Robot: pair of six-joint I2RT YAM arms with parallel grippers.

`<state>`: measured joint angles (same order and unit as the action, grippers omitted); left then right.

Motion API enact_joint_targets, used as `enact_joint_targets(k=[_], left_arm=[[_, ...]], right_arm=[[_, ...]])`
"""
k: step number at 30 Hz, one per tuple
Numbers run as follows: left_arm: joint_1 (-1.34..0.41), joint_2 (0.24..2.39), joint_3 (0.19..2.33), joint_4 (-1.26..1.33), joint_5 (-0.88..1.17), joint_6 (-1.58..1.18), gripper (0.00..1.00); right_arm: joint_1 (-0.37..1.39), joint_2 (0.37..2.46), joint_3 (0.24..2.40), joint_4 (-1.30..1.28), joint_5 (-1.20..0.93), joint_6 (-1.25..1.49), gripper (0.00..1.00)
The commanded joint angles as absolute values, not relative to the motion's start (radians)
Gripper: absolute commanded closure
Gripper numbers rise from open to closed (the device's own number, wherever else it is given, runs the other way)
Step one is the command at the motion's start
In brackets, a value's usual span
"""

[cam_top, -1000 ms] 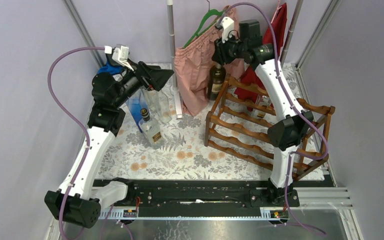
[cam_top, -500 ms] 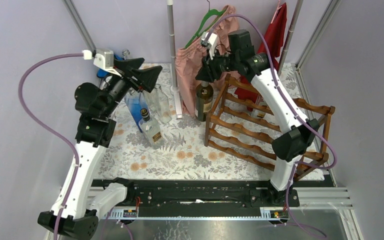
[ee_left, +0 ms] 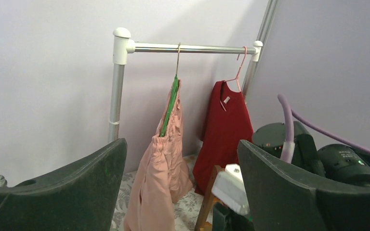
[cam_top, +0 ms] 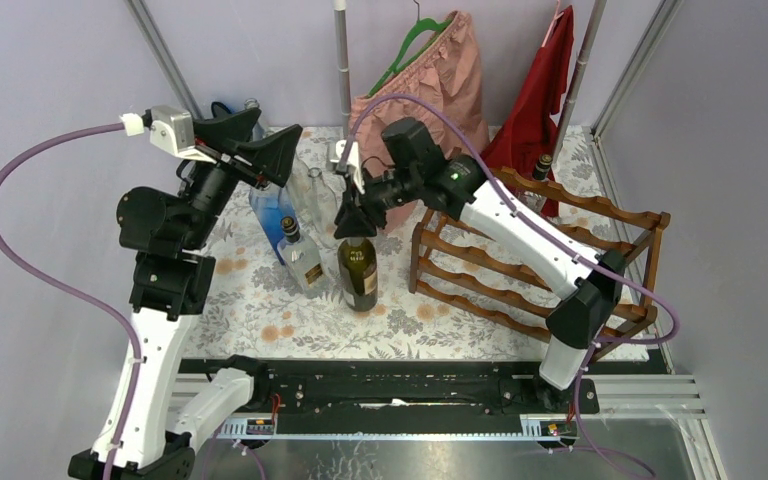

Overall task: Put the wine bottle on the wine rack
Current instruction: Place the wine bottle at the center of the board.

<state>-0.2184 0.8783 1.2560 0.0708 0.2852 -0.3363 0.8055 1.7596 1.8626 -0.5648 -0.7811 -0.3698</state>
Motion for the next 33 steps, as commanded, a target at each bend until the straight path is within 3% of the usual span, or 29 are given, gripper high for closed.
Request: enact_joint_targets(k=[1,8,14,18,24,29,33], left_arm=[[-0.224,0.838,1.247,0.057,0.251,-0.299,0.09],[-0.223,0.808,1.237,0.002,0.233,-0.265,0.09],[-0.224,0.786,1.224,-0.033,0.225,-0.240,0.08],[-0.224,0.786,1.220,-0.035,0.230,-0.233,0.08],[-0.224,0.792,1.222,-0.033,0.250,-0.249,0.08],[-0.224,0.799,1.229,-0.021,0.253,-0.262,0.08],[-0.224,0.811,1.246,-0.004,0.253,-0.290,0.08]], right_arm=[[0.861,1.720,1.871,-0.404,-0.807,-0.388,1.00],[0.950,1.732,1.787,-0.309,-0.748,-0.424,1.00],[0.986,1.711,1.683,-0.299,-0.716,-0.504,0.91],[1.000,1.700,1.652,-0.309,-0.709,-0.518,0.71],[1.002,1.692,1.704,-0.357,-0.687,-0.459,0.25],[0.990,1.697,1.814,-0.434,-0.669,-0.405,0.06],[0.888,1.720,2.053,-0.579,-0.733,-0.357,0.00]])
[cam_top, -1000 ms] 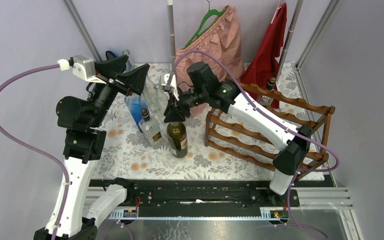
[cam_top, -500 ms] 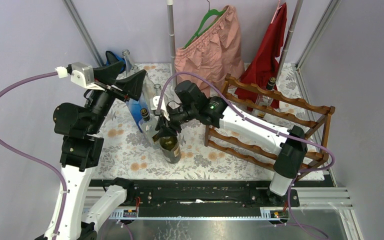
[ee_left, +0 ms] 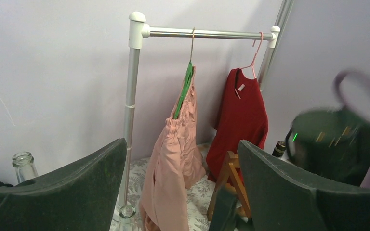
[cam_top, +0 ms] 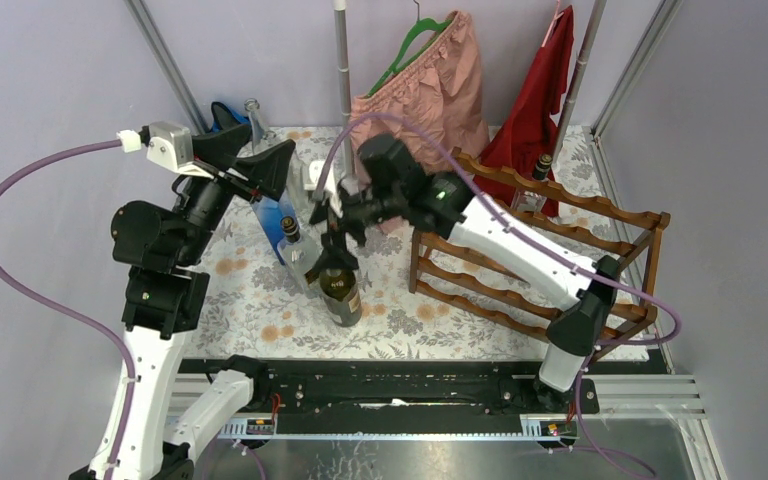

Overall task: Put the wine bottle on the wine rack
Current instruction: Place the wine bottle at the center of the board.

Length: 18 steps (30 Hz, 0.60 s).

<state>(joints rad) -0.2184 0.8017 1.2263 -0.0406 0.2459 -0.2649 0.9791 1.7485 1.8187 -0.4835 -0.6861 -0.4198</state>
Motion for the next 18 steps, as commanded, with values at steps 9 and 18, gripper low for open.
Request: enact_joint_targets(k=[9,18], left_arm=[[-0.224,0.867,1.225,0.051,0.251,-0.363,0.08],[-0.224,0.937,1.230,0.086,0.279,-0.398,0.09]], right_arm=[[0.518,1.703,2.209,-0.810,-0.569,-0.345,0.01],[0.181,1.565,1.960,-0.747,-0.251,-0.253,0.19]])
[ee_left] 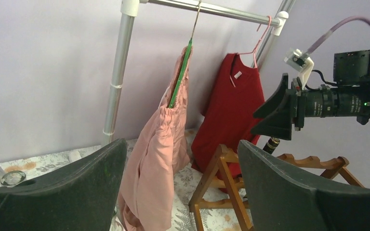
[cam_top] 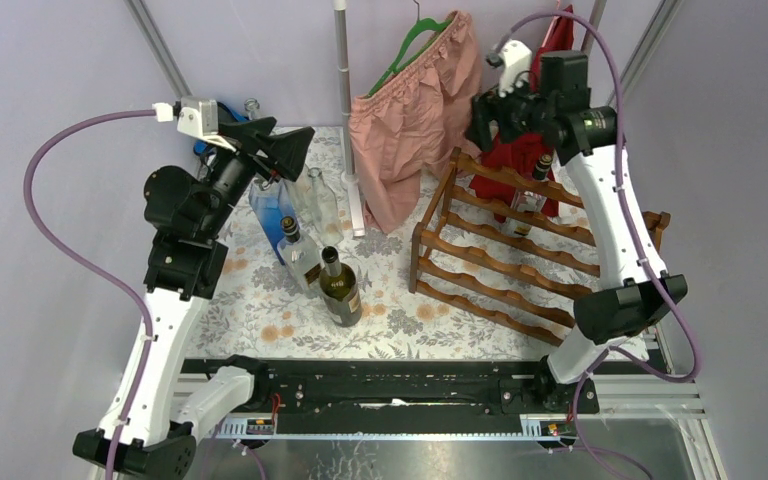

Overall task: Put the wine bottle on the wine rack
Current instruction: Place the wine bottle at the center of the board, then pick up the wine bottle from the center of the board.

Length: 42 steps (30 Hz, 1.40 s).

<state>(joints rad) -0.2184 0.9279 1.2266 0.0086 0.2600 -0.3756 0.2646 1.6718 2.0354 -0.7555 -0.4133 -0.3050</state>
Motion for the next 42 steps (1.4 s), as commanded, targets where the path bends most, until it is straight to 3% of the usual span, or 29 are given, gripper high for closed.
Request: enact_joint_targets(k=[1,13,17,19,21,24,30,35,42], left_arm=[[-0.224,0.940,1.230,0.085,0.278,-0.397,0.09],[-0.224,0.966,1.227,0.091,0.286,-0.394,0.09],[-0.224,0.970,1.226,0.092,0.288,-0.393,0.09],[-0.224,0.970,1.225,0.087,0.289,-0.391,0.09],[-0.223,0.968,1.223,0.082,0.287,-0.390,0.09],[-0.224,0.966,1.226,0.078,0.285,-0.386,0.09],[-0.224,0.968,1.233,0.066,0.277,-0.366,0.09],[-0.224,0.980,1.237,0.061,0.273,-0.356,0.09],[-0.224,1.008,1.252,0.065,0.291,-0.356,0.09]], right_arm=[[0.158,1.549,1.928,-0.743,-0.225,-0.251,0.21],[-0.038,1.439,1.721,-0.741,-0.173,-0.232,0.28],[-0.060,1.439,1.712,-0.748,-0.276,-0.230,0.34],[-0.070,1.426,1.741,-0.786,-0.527,-0.281,0.30],[-0.071,1.386,1.746,-0.785,-0.790,-0.328,0.15],[-0.071,1.360,1.729,-0.739,-0.900,-0.312,0.10],[-0.077,1.335,1.684,-0.760,-0.737,-0.343,0.12],[-0.093,1.331,1.603,-0.690,-0.430,-0.285,0.30],[-0.101,1.458,1.657,-0.712,-0.342,-0.284,0.29]])
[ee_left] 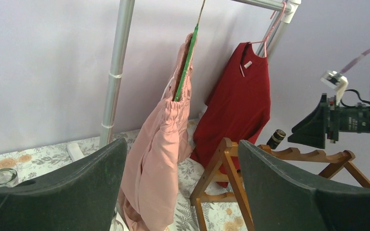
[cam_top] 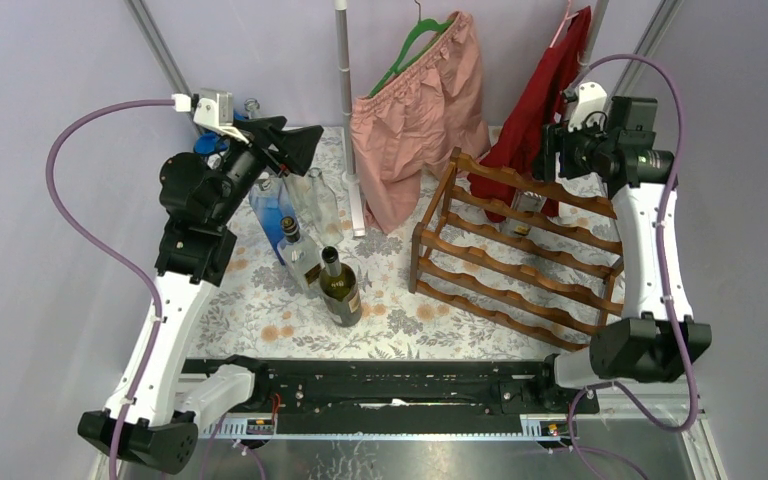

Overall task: Put the wine bottle on the wine rack
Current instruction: Pick up the wine bottle from the center of the board.

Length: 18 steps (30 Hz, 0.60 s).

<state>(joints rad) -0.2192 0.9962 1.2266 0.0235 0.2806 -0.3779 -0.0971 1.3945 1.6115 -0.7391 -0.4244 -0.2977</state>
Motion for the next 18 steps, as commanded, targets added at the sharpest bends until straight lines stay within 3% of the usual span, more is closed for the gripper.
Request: enact_joint_targets(k=[1,14,18], left_arm=[[-0.224,1.005,1.252,0.065,0.289,-0.356,0.09],[-0.224,0.978,1.227,0.064,0.259,-0.373,0.09],[-0.224,0.990,1.228,0.078,0.261,-0.384,0.10]], right_arm=[[-0.101,1.478,1.669,-0.718,-0.357,-0.280,0.29],[-0.101,1.582,1.700,-0.694,-0.375,-0.249,0.35],[-0.100,1.592,1.696,-0.694,-0.411,-0.254,0.57]])
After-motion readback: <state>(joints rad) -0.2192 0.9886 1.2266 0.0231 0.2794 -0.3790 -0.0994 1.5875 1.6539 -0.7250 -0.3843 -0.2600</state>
